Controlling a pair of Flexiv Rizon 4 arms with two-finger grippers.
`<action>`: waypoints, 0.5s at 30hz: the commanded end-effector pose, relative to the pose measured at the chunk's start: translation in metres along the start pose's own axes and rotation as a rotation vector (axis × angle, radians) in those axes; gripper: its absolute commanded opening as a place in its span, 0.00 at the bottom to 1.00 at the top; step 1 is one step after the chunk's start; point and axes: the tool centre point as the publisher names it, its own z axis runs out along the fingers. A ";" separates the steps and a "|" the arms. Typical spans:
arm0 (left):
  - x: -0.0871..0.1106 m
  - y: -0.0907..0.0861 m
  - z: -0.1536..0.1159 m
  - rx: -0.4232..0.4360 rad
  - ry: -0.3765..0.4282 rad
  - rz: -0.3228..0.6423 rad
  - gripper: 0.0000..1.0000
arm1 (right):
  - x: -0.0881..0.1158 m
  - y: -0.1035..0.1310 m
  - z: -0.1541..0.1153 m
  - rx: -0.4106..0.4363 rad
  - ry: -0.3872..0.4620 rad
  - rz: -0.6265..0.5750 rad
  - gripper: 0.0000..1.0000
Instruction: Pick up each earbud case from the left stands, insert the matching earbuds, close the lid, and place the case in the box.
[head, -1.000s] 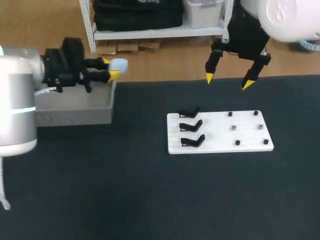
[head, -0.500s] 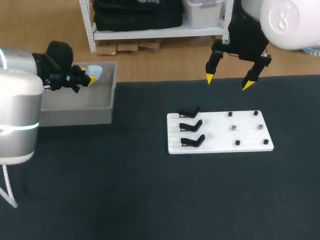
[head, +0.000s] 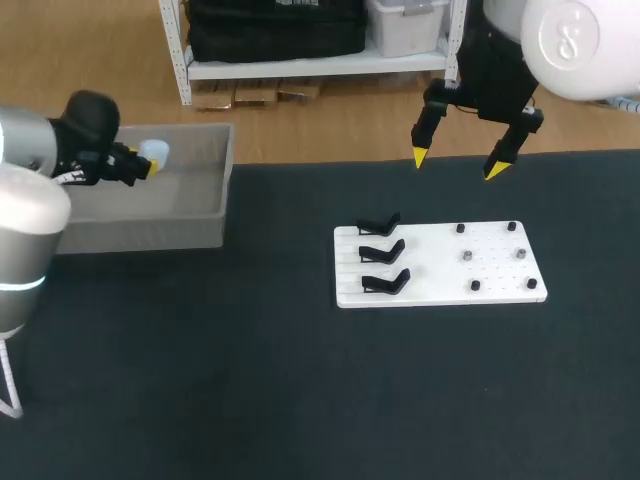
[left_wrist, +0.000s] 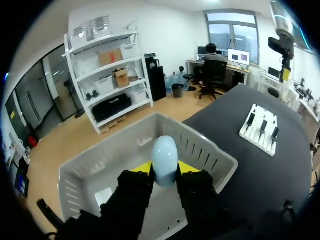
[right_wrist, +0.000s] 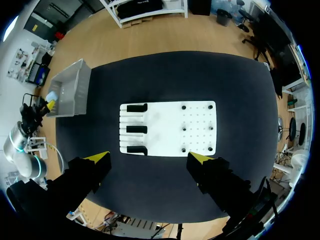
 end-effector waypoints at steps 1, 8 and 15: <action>0.001 0.000 0.000 -0.011 0.014 -0.007 0.05 | 0.003 -0.001 0.000 0.000 -0.007 0.002 1.00; -0.001 -0.010 0.000 -0.022 0.017 0.006 1.00 | 0.003 -0.001 0.000 0.000 -0.007 0.002 1.00; -0.008 -0.028 -0.002 0.008 -0.036 0.003 1.00 | 0.003 -0.001 0.000 0.000 -0.007 0.002 1.00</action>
